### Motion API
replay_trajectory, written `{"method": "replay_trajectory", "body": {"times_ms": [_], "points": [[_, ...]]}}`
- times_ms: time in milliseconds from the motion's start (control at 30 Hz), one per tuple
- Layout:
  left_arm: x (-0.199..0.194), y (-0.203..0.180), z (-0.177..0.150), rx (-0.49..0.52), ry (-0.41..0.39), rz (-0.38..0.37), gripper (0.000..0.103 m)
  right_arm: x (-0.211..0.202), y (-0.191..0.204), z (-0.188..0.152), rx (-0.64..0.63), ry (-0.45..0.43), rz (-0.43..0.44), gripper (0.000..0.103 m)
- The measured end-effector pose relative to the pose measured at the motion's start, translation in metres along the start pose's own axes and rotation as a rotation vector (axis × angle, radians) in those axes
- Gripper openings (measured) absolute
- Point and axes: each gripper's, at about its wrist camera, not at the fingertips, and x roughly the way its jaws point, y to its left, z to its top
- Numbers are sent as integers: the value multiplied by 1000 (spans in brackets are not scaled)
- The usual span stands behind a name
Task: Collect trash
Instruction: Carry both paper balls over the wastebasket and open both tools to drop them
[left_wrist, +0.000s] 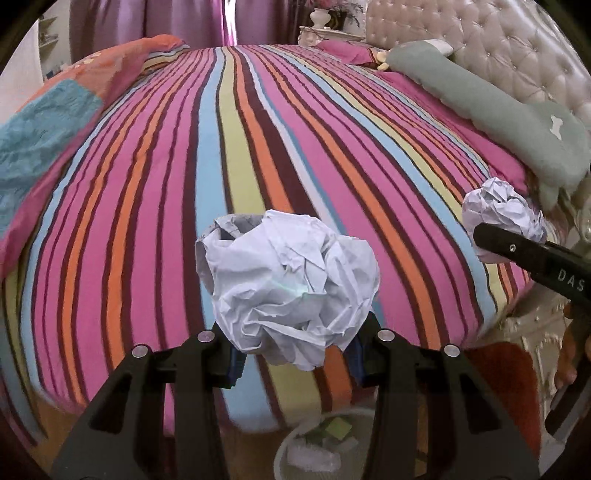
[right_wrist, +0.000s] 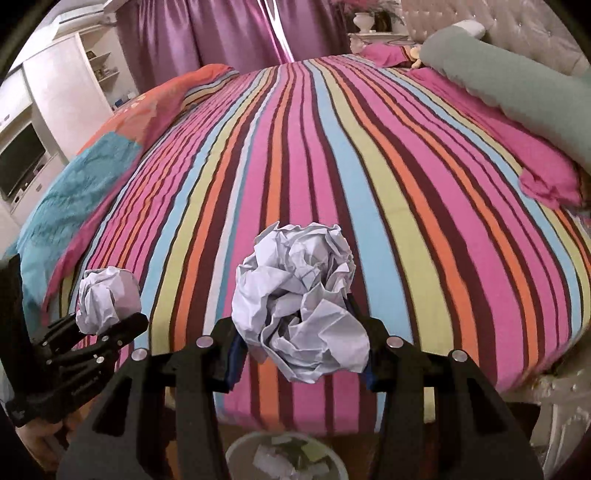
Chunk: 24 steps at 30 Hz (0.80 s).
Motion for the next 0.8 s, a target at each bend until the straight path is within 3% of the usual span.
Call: {"method": "replay_trajectory", "body": {"times_ms": [233,500,633,800], "points": [[-26,-7,-49,-6,-1,1,43,-26,10,-40,0,1,-3,45],[-30,-23,-103,-27,68,-10,43,-39,17,-84,10,39,-29,45],[-23,-32,-129,-29,114,-9,43,-32,16,-112,45,106,-18,45],[-3,-37,-161,-69,210,-14,43,-3,15,-149,115,253,12,45]]}}
